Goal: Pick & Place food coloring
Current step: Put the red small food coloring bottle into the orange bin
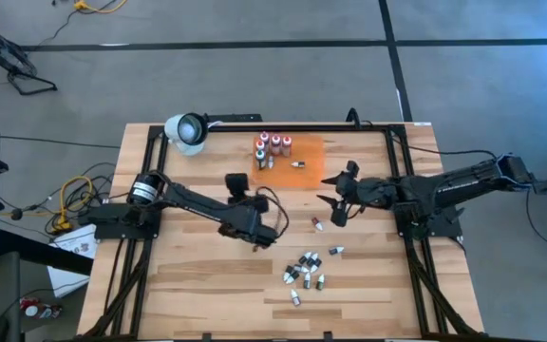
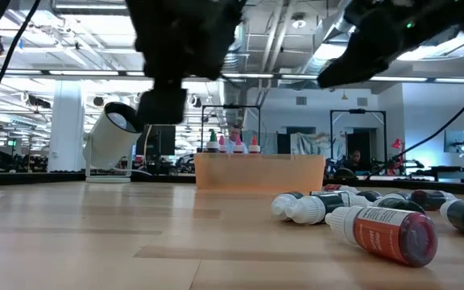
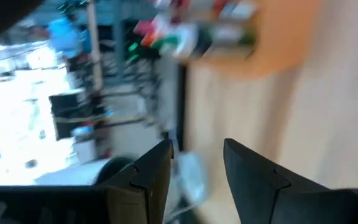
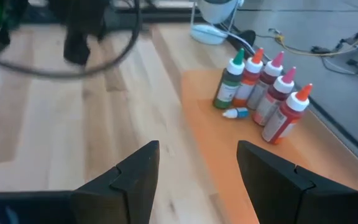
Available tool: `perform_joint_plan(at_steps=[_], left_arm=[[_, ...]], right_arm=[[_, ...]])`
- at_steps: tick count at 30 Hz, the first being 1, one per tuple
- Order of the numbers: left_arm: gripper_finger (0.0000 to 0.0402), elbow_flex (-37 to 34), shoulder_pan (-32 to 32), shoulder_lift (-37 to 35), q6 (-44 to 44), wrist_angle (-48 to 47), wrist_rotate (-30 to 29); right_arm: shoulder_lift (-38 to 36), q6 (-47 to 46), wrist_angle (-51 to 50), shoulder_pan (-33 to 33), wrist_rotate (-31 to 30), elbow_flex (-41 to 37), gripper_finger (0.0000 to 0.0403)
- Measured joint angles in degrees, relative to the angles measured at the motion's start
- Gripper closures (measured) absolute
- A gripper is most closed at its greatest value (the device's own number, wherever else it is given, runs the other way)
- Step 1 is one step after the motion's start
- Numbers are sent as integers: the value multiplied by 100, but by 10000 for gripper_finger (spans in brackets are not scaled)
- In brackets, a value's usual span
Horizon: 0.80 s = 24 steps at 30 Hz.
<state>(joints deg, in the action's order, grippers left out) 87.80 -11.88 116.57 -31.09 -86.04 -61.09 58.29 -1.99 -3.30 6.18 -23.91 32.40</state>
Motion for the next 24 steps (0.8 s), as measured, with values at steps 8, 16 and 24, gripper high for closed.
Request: perform_joint_plan(at_steps=[8, 16, 24], left_arm=[[260, -639, -97, -294, -1308, 15, 1016], [260, -1056, -874, -262, -1262, 1383, 1262], [260, -1120, -1316, -262, -473, 2170, 1009]], right_arm=[[515, 171, 112, -342, 420, 304, 194], [781, -288, 226, -297, 458, 774, 194], [1291, -1224, -408, -168, 464, 776, 194]])
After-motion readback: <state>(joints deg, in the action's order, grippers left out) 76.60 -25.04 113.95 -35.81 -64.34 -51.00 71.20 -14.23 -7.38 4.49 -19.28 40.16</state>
